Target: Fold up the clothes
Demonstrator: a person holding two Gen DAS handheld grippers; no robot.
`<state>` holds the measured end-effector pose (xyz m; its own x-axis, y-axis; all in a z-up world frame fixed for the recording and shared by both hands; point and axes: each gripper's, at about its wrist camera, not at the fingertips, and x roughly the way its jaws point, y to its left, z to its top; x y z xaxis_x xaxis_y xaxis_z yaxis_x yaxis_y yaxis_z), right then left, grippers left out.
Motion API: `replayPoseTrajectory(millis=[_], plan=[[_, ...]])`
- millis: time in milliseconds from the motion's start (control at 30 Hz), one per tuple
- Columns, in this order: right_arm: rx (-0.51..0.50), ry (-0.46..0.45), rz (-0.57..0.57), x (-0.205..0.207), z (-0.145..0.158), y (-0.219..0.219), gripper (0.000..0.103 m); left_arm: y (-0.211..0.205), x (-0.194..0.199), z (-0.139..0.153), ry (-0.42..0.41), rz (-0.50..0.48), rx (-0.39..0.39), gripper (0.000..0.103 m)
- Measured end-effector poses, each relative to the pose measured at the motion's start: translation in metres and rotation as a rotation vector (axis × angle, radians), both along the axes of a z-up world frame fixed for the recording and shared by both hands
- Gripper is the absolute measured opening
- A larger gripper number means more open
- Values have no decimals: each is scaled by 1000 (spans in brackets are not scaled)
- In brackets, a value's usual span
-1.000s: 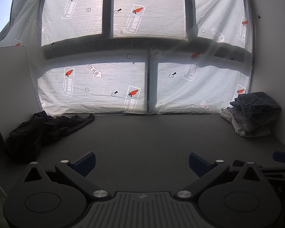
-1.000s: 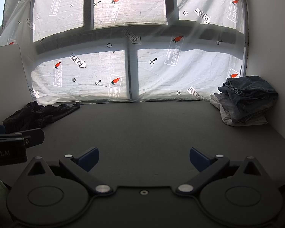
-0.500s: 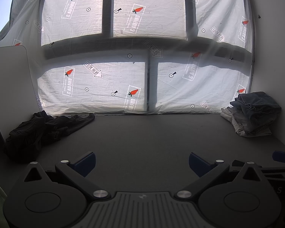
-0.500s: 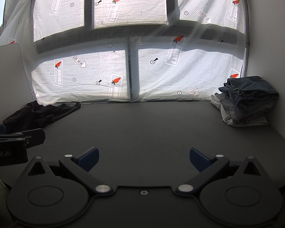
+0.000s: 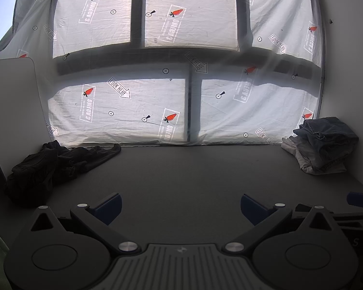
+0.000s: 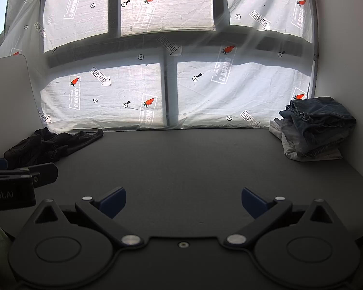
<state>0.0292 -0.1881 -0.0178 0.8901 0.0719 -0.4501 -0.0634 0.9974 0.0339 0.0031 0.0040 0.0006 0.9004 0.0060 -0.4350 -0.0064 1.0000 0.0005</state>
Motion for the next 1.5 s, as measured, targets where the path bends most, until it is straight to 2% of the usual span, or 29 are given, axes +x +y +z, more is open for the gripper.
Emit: replayPoseTrajectory(millis=[1133,1500], plan=[[0,9,-8,1,-3,8,103,7,-3,-9,20,2,0,103],[0,54,-9,26,-12,3,103,6,27,-15,66,11,-12,103]])
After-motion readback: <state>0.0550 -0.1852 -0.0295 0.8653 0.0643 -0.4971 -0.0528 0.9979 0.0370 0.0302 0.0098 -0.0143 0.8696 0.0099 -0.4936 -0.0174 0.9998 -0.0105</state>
